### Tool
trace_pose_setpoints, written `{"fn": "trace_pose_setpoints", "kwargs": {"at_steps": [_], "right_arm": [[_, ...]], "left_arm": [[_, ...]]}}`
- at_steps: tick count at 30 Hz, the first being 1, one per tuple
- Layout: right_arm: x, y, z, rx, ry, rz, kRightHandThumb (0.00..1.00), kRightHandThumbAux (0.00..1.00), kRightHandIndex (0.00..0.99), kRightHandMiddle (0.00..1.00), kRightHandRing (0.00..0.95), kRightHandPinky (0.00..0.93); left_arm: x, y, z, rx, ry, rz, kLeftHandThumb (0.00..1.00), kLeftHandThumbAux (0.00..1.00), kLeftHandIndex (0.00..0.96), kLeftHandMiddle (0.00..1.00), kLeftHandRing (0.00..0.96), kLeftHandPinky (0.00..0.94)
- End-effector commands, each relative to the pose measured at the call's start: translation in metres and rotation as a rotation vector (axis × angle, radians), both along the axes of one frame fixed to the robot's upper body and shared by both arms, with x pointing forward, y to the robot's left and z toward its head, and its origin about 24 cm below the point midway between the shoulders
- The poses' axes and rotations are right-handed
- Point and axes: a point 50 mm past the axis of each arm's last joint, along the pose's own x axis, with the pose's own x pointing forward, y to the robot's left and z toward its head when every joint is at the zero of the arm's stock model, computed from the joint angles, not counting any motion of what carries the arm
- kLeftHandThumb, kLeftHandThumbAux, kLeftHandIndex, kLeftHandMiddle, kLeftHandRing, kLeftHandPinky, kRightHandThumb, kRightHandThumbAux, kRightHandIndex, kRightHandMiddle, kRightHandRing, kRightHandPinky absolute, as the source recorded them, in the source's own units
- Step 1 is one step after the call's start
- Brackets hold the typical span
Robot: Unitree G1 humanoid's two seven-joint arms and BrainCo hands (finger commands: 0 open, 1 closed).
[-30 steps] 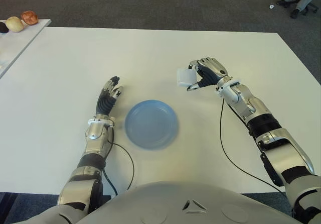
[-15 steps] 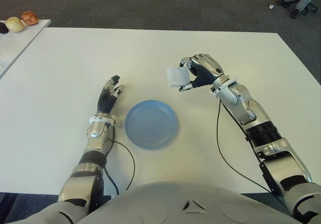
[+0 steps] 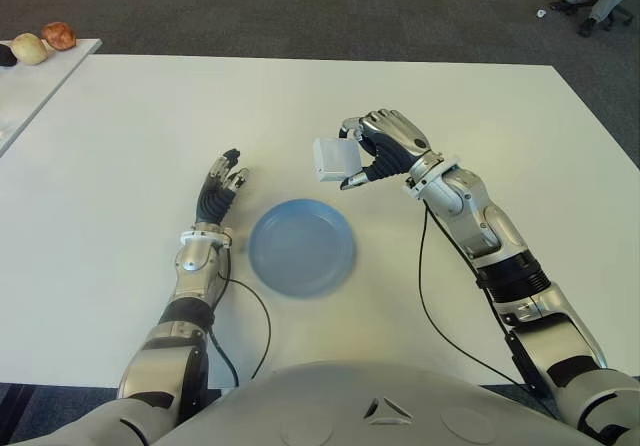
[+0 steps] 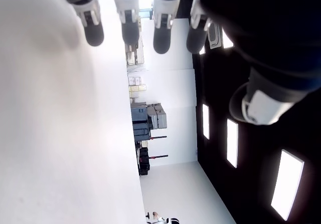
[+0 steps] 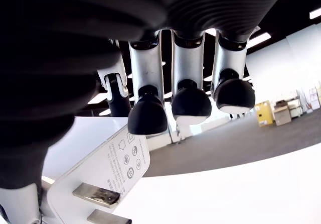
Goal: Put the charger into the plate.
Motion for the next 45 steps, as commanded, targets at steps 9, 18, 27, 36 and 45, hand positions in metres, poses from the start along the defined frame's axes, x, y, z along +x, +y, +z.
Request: {"fn": "trace_pose_setpoints", "kwargs": {"at_steps": [9,18,27,36,45], "right_arm": [[-0.011,0.011,-0.01,0.001,0.077,0.047,0.751,0.706,0.442,0.883,0.874,0.864],[-0.015,0.016,-0.017,-0.005,0.11,0.065,0.751,0.706,0.442,0.884,0.875,0.862],[-0.021,0.018,-0.025,-0.009,0.142,0.08,0.751,0.706,0.442,0.885,0.875,0.864],[-0.026,0.019,-0.034,-0.029,0.175,0.086,0.751,0.707,0.442,0.886,0.876,0.866],[-0.028,0.02,-0.043,-0.039,0.209,0.09,0.75,0.707,0.442,0.884,0.872,0.86]], "left_arm": [[-0.032,-0.016,-0.039,-0.072,0.213,0.001,0.0,0.503,0.13,0.109,0.065,0.033],[-0.032,-0.017,-0.04,-0.074,0.218,0.005,0.0,0.503,0.129,0.114,0.069,0.037],[-0.031,-0.018,-0.038,-0.084,0.202,0.001,0.0,0.516,0.122,0.114,0.066,0.029],[-0.031,-0.018,-0.038,-0.086,0.199,-0.005,0.0,0.532,0.115,0.119,0.068,0.019],[-0.031,-0.019,-0.037,-0.092,0.189,-0.002,0.0,0.54,0.116,0.116,0.063,0.014]]}}
